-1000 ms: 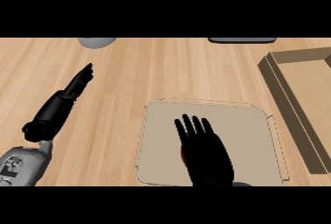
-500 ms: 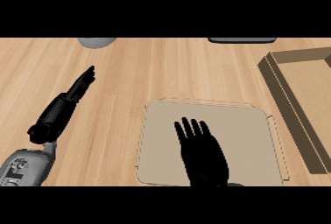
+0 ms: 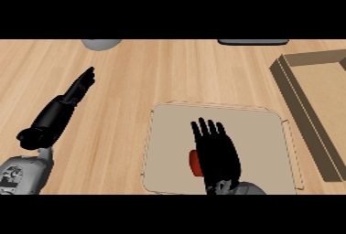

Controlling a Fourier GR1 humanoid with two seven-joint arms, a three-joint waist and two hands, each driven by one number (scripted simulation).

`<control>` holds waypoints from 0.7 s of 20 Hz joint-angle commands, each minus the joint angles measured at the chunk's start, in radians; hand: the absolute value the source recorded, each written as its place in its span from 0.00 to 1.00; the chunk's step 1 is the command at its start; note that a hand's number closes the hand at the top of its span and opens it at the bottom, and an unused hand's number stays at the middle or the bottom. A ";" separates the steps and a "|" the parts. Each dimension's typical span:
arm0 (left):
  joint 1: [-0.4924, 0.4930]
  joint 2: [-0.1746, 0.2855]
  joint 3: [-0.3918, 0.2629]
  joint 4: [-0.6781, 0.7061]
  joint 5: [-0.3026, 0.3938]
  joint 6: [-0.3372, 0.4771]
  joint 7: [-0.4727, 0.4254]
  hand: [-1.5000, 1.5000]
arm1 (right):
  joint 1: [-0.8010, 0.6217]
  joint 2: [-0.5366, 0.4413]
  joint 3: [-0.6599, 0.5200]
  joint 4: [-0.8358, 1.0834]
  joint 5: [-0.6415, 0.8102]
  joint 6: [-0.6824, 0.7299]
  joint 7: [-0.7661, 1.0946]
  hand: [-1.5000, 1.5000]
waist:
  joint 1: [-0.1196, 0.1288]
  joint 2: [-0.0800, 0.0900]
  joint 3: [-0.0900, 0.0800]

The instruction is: Pick the bell pepper from the tray and place it in the cardboard box

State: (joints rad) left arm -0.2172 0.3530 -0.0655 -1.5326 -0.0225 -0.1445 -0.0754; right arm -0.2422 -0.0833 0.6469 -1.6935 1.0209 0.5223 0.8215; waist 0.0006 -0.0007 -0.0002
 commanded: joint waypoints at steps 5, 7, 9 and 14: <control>0.006 -0.021 0.033 -0.116 -0.021 -0.030 0.101 0.50 | 0.069 0.029 0.033 0.040 0.052 -0.043 -0.069 1.00 | 0.002 -0.001 0.001; -0.048 -0.021 0.048 -0.016 -0.014 -0.040 0.069 0.50 | -0.017 0.018 0.042 0.149 0.069 -0.109 -0.182 1.00 | 0.003 0.002 0.001; 0.014 -0.024 0.057 -0.001 -0.028 -0.053 -0.009 0.50 | 0.023 -0.032 0.043 0.087 0.099 -0.138 -0.223 1.00 | 0.000 0.001 0.000; 0.052 -0.039 0.050 -0.083 -0.035 -0.064 0.037 0.50 | 0.010 -0.061 0.027 0.126 0.166 -0.231 -0.306 1.00 | 0.003 0.000 0.000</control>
State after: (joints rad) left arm -0.2022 0.3212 -0.0191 -1.5581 -0.0614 -0.1931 -0.0654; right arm -0.2598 -0.1092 0.6576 -1.5951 1.1283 0.3745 0.5799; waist 0.0021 -0.0059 -0.0033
